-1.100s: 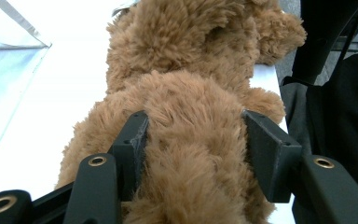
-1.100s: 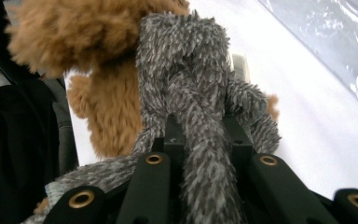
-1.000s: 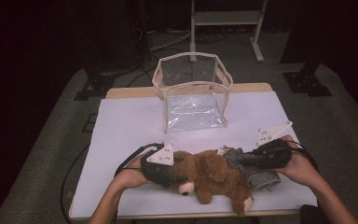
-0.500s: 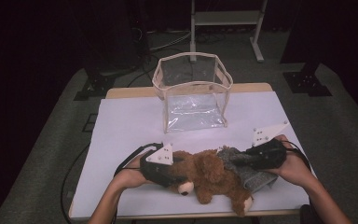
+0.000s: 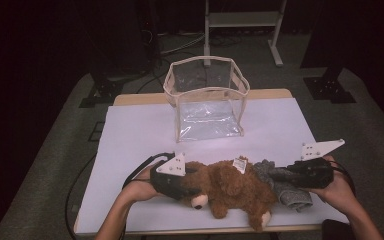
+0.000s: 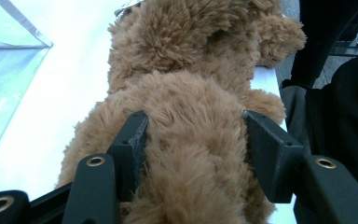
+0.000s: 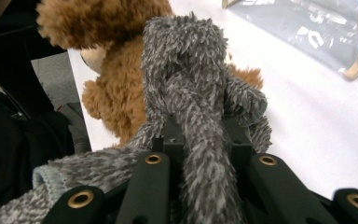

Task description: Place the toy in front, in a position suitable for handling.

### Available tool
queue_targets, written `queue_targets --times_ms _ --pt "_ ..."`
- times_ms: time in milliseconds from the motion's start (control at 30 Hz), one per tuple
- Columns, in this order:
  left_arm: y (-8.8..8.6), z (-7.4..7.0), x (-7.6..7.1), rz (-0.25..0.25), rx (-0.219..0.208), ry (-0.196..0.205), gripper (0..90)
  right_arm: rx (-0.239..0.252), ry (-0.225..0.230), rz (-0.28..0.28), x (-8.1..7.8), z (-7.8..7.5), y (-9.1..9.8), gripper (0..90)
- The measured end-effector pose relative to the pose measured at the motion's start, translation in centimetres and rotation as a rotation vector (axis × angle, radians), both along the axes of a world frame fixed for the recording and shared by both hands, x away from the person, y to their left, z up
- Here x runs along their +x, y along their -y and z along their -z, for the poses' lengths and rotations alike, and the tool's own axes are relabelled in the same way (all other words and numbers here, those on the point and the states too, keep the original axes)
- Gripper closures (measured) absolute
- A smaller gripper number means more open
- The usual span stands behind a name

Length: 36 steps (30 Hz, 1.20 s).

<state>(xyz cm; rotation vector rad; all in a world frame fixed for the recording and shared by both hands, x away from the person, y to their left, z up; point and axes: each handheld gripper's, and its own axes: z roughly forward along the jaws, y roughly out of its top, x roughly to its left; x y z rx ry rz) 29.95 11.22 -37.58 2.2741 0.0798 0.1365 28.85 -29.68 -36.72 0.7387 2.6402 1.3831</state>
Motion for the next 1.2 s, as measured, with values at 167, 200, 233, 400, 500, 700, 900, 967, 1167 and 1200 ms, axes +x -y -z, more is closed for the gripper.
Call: queue_targets --times_ms 167,200,233,400,500,700,900,967,1167,1200 --pt "0.0 0.0 0.1 -0.008 -0.001 -0.002 43.1 -0.005 0.050 -0.036 0.5 -1.9 -1.9 75.3" --pt "0.0 0.0 0.1 -0.010 -0.002 -0.003 43.0 -0.010 0.063 -0.052 0.7 -2.2 -2.6 75.2" --pt "0.0 0.0 0.1 -0.010 -0.002 -0.002 43.0 -0.014 0.069 -0.062 0.8 -2.5 -3.1 75.3" --pt "0.2 0.0 0.1 -0.012 0.001 0.002 42.7 -0.044 0.109 -0.149 1.5 -4.4 -7.3 75.3" --pt "0.3 -0.1 0.0 -0.016 0.006 0.006 42.4 -0.065 0.122 -0.202 1.9 -4.8 -9.8 75.3" --pt "0.2 -0.1 0.0 -0.017 0.003 0.006 42.2 -0.126 0.105 -0.276 2.3 -3.7 -13.9 75.2" --pt "0.2 0.0 0.1 -0.013 -0.006 0.002 42.0 -0.170 0.079 -0.236 3.1 -2.1 -12.9 75.2" --pt "0.3 0.0 0.1 -0.016 -0.005 0.001 42.0 -0.160 0.071 -0.218 3.2 -2.1 -11.9 75.2" --pt "0.3 0.0 0.1 -0.014 0.000 0.005 42.0 -0.162 0.109 -0.211 2.8 -3.3 -12.0 75.2" --pt "0.3 0.0 0.0 -0.015 0.000 0.006 42.0 -0.158 0.115 -0.213 2.9 -3.5 -12.2 75.2"
